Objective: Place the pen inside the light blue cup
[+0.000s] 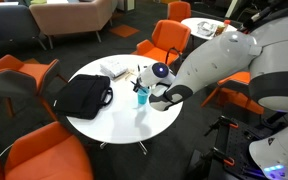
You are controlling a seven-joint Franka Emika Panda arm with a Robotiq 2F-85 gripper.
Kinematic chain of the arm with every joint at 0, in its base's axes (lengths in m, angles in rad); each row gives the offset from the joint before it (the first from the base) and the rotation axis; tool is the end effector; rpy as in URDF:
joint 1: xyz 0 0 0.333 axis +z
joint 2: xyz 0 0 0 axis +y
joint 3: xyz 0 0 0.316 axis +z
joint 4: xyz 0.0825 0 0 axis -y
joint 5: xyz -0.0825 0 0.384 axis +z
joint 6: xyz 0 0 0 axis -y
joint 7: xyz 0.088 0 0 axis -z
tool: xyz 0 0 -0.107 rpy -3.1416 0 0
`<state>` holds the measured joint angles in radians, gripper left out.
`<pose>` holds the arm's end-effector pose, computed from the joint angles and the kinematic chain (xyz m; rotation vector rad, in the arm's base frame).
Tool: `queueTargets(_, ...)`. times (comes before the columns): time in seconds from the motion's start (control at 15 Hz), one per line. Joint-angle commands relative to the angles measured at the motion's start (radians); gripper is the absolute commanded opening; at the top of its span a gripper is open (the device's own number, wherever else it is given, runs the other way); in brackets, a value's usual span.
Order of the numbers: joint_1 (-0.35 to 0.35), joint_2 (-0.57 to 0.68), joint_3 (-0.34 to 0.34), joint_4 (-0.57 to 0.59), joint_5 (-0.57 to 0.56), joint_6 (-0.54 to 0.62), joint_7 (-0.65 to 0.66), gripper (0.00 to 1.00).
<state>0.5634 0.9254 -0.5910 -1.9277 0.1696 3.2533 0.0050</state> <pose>0.6458 -0.0012 0.1360 2.6544 0.1581 0.7702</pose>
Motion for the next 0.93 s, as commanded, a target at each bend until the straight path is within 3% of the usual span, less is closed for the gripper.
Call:
queueTargets(0.0,-0.008,-0.011,0.014,-0.019,-0.025,0.016,0.030,0.01)
queueTargets(0.07,0.000,-0.016,0.011,-0.034,-0.021,0.021,0.035,0.04)
queueTargets(0.13,0.005,-0.021,0.008,-0.046,-0.018,0.027,0.036,0.29)
queueTargets(0.27,0.012,-0.043,0.006,-0.081,-0.013,0.053,0.035,0.33)
queueTargets(0.6,-0.004,-0.155,0.041,-0.174,-0.012,0.096,-0.004,0.74)
queueTargets(0.8,-0.008,-0.265,0.062,-0.236,-0.016,0.041,-0.012,0.99)
queueTargets(0.87,-0.031,-0.321,0.092,-0.260,-0.030,0.008,-0.020,1.00)
